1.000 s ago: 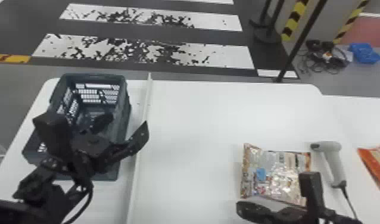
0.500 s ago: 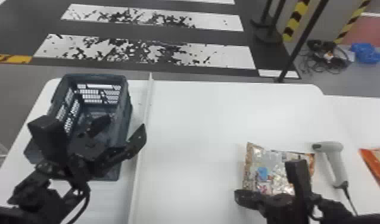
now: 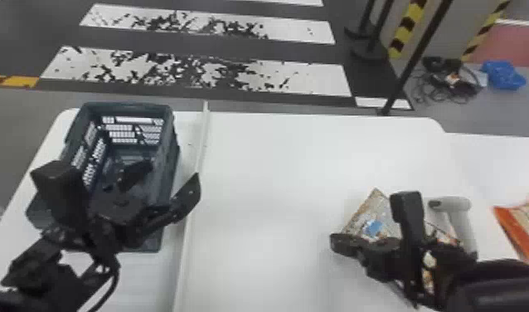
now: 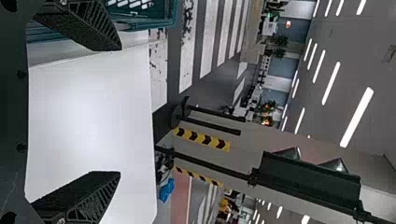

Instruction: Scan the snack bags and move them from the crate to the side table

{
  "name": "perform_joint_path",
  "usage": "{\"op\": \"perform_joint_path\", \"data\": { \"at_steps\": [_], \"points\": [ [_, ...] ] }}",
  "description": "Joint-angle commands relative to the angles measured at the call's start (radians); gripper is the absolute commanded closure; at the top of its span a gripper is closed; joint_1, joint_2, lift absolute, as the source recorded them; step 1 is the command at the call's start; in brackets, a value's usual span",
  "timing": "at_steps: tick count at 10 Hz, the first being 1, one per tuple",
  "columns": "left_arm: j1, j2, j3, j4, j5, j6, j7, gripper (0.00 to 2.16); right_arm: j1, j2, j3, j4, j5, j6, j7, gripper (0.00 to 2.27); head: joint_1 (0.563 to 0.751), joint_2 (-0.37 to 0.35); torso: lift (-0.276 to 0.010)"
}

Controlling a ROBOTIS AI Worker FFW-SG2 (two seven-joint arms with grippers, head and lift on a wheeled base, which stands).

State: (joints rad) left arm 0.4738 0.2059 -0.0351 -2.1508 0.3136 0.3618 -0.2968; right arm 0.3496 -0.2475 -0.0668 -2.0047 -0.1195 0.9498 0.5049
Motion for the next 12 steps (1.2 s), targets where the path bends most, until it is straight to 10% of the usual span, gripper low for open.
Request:
{"op": "perform_joint_path", "data": {
  "at_steps": [1, 4, 8, 12],
  "points": [
    [0.005, -0.002, -0.005, -0.001, -0.001, -0.003, 0.005, 0.04, -0.006, 0.004, -0.06, -0.022, -0.109, 0.013, -0.002, 2.22, 0.695, -0.114, -0.087],
    [0.005, -0.003, -0.019, -0.001, -0.005, -0.01, 0.01, 0.04, 0.095, 0.056, -0.268, -0.164, -0.356, -0.085, 0.009, 2.22, 0.695, -0.12, -0.087],
    [0.019, -0.003, -0.017, -0.008, -0.008, -0.053, 0.013, 0.04, 0.091, 0.054, -0.51, -0.062, -0.373, -0.128, 0.024, 2.22, 0.695, -0.278, -0.087],
    [0.017, -0.002, 0.003, -0.008, -0.004, -0.068, -0.002, 0.04, 0.152, 0.043, -0.554, 0.0, -0.358, -0.22, 0.034, 2.22, 0.695, -0.35, -0.087]
  ]
}}
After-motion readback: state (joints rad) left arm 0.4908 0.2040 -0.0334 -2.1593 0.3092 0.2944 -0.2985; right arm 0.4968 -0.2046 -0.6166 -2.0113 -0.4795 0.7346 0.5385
